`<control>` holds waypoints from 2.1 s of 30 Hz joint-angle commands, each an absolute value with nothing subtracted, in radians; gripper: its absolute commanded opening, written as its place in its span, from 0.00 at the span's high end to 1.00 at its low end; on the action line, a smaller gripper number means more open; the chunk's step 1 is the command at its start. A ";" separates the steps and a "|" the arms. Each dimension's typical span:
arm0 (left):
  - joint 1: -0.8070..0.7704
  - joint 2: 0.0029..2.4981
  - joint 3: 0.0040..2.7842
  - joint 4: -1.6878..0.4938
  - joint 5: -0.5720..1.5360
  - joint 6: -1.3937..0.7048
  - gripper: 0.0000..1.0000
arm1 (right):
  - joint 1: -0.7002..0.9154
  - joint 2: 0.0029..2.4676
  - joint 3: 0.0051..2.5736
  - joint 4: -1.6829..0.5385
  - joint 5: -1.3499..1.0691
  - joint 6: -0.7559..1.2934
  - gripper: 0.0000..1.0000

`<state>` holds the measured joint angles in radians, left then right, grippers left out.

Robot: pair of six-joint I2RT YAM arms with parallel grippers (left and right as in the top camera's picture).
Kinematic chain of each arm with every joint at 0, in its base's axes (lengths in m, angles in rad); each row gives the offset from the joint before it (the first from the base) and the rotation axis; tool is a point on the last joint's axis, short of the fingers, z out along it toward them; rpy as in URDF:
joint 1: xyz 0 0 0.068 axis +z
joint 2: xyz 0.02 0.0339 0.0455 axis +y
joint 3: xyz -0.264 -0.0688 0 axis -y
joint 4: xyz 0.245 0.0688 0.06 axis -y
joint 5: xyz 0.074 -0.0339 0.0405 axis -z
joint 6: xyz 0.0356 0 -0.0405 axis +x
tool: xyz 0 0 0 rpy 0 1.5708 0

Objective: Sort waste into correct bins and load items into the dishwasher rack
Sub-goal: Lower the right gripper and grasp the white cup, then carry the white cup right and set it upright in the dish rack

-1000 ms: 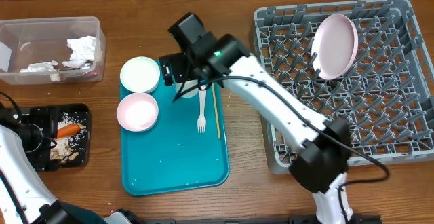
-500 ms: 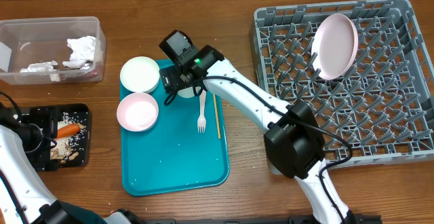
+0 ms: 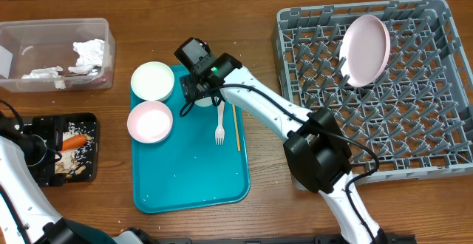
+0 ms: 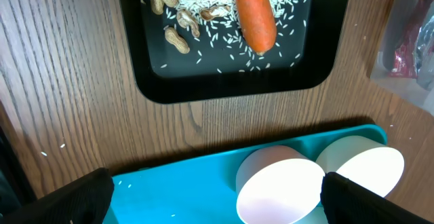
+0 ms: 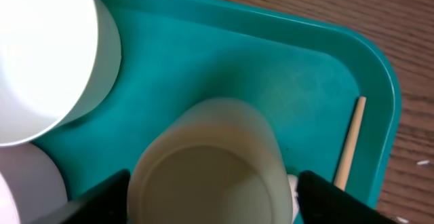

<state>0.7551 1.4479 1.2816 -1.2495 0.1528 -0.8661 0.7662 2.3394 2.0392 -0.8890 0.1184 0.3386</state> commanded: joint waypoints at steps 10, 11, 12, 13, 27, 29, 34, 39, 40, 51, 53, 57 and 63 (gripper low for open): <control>0.759 1.451 1.277 -1.251 0.142 -0.883 0.00 | 0.762 2.358 2.058 -0.913 0.130 0.345 0.46; 0.759 1.451 1.277 -1.252 0.142 -0.883 0.00 | 0.762 2.357 2.071 -0.928 0.130 0.345 0.50; 0.759 1.451 1.277 -1.251 0.142 -0.883 0.00 | 0.760 2.355 2.083 -0.941 0.130 0.345 0.52; 0.759 1.451 1.277 -1.252 0.142 -0.883 0.00 | 0.760 2.352 2.098 -0.958 0.130 0.345 0.53; 0.759 1.451 1.277 -1.251 0.142 -0.883 0.00 | 0.676 2.205 2.354 -1.294 0.180 0.377 0.68; 0.759 1.451 1.277 -1.251 0.142 -0.883 0.00 | 0.650 2.150 2.360 -1.345 0.239 0.415 0.67; 0.759 1.451 1.277 -1.252 0.142 -0.883 0.00 | 0.554 2.008 2.360 -1.459 0.315 0.446 0.66; 0.759 1.451 1.277 -1.251 0.142 -0.883 0.00 | 0.398 1.878 2.360 -1.531 0.324 0.446 0.63; 0.759 1.451 1.277 -1.251 0.142 -0.883 0.00 | 0.358 1.856 2.360 -1.541 0.325 0.446 0.63; 0.759 1.451 1.277 -1.251 0.142 -0.883 0.00 | -0.134 1.786 2.347 -1.592 0.293 0.438 0.59; 0.759 1.451 1.277 -1.251 0.142 -0.883 0.00 | -0.204 1.786 2.334 -1.581 0.276 0.438 0.59; 0.759 1.451 1.277 -1.251 0.142 -0.883 0.00 | -0.324 1.791 2.293 -1.545 0.258 0.437 0.56; 0.759 1.451 1.277 -1.251 0.142 -0.883 0.00 | -0.435 1.803 2.127 -1.452 0.115 0.393 0.56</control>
<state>0.7551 1.4479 1.2816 -1.2495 0.1532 -0.8661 -0.4091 1.7981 2.2047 -1.4773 0.2050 0.4202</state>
